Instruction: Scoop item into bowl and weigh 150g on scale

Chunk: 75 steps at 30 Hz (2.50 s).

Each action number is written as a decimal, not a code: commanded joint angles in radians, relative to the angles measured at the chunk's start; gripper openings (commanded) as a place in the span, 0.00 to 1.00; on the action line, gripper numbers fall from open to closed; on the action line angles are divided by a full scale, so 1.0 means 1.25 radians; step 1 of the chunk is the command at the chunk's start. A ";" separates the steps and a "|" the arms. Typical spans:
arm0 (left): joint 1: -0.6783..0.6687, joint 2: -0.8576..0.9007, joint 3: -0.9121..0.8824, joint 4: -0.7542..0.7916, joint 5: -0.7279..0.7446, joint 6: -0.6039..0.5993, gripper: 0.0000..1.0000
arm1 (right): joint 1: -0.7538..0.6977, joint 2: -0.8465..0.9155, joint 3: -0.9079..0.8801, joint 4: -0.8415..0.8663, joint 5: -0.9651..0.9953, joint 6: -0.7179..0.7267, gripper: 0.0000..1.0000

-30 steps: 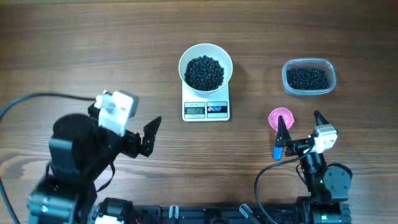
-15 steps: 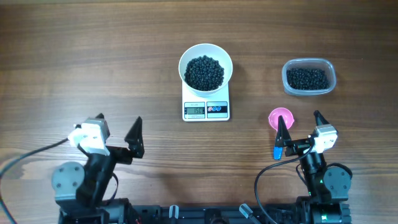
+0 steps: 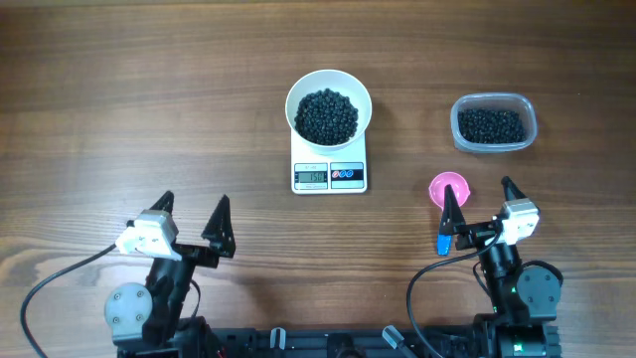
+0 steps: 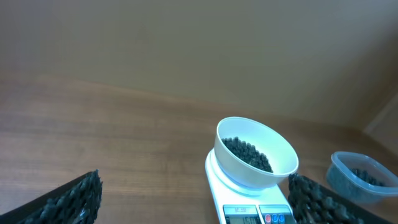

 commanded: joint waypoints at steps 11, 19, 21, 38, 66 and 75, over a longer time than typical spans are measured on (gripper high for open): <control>-0.008 -0.009 -0.193 0.187 -0.047 -0.063 1.00 | 0.006 -0.009 -0.002 0.001 0.016 -0.010 1.00; -0.039 -0.009 -0.213 0.219 -0.103 -0.063 1.00 | 0.006 -0.009 -0.002 0.001 0.016 -0.010 1.00; -0.039 -0.009 -0.213 0.219 -0.104 -0.063 1.00 | 0.006 -0.009 -0.002 0.001 0.016 -0.010 1.00; -0.055 -0.009 -0.213 0.214 -0.118 -0.062 0.99 | 0.006 -0.009 -0.002 0.001 0.016 -0.010 1.00; -0.055 -0.007 -0.213 0.215 -0.118 -0.062 1.00 | 0.006 -0.009 -0.002 0.001 0.016 -0.010 1.00; -0.055 -0.007 -0.213 0.215 -0.118 -0.062 1.00 | 0.006 -0.009 -0.002 0.001 0.016 -0.010 1.00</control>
